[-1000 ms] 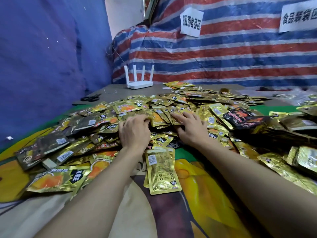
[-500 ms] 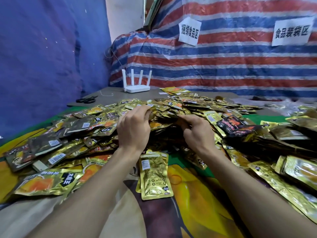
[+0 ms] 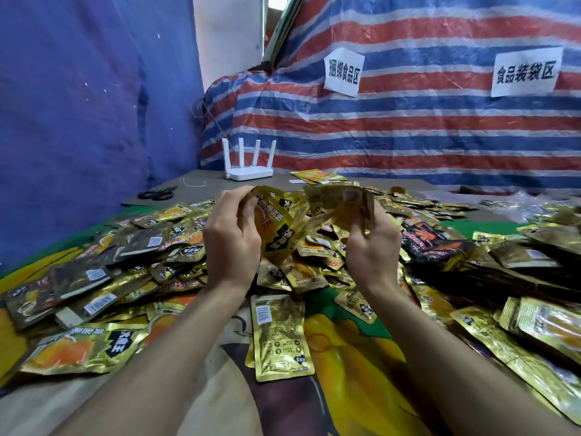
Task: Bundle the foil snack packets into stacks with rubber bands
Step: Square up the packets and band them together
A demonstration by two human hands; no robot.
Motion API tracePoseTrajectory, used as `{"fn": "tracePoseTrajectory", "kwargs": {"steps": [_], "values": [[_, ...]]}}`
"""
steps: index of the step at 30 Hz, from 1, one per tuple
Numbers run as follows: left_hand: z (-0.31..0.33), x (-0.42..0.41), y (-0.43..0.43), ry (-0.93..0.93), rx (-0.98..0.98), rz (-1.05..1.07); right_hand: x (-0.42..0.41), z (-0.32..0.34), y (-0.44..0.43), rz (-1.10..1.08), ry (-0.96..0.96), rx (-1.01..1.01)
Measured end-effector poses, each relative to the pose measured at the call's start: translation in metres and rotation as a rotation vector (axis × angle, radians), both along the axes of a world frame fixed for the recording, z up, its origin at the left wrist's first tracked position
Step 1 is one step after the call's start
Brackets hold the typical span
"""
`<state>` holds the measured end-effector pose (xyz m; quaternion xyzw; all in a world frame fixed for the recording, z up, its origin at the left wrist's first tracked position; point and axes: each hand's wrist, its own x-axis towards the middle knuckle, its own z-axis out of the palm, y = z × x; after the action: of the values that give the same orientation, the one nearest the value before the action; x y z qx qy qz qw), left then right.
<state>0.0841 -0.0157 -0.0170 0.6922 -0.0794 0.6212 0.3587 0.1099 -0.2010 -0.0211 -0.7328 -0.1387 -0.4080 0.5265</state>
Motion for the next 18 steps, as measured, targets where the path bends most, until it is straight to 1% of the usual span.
{"fn": "tracePoseTrajectory", "kwargs": {"steps": [2, 6, 9, 11, 13, 14, 15, 18], "values": [[0.003, 0.0, -0.001, 0.036, -0.181, -0.041, 0.003, -0.002, -0.001, 0.005, 0.059, 0.118], [0.007, 0.003, 0.001, 0.167, -0.652, -0.144, 0.012, -0.005, -0.002, -0.038, 0.152, 0.35], [0.01, 0.004, 0.005, 0.232, -1.02, -0.277, 0.018, -0.006, -0.007, -0.059, 0.23, 0.545], [0.011, 0.005, 0.007, 0.254, -1.186, -0.363, 0.02, -0.005, -0.008, -0.053, 0.289, 0.686], [0.012, 0.005, 0.006, 0.28, -1.329, -0.455, 0.02, -0.005, -0.008, -0.07, 0.341, 0.774], [0.011, 0.004, 0.006, 0.306, -1.387, -0.501, 0.02, -0.006, -0.009, -0.081, 0.354, 0.78], [0.012, 0.005, 0.006, 0.294, -1.411, -0.548, 0.019, -0.007, -0.01, -0.098, 0.348, 0.735], [0.013, 0.002, 0.0, 0.366, -1.499, -0.668, 0.012, -0.01, -0.009, -0.144, 0.276, 0.413]]}}
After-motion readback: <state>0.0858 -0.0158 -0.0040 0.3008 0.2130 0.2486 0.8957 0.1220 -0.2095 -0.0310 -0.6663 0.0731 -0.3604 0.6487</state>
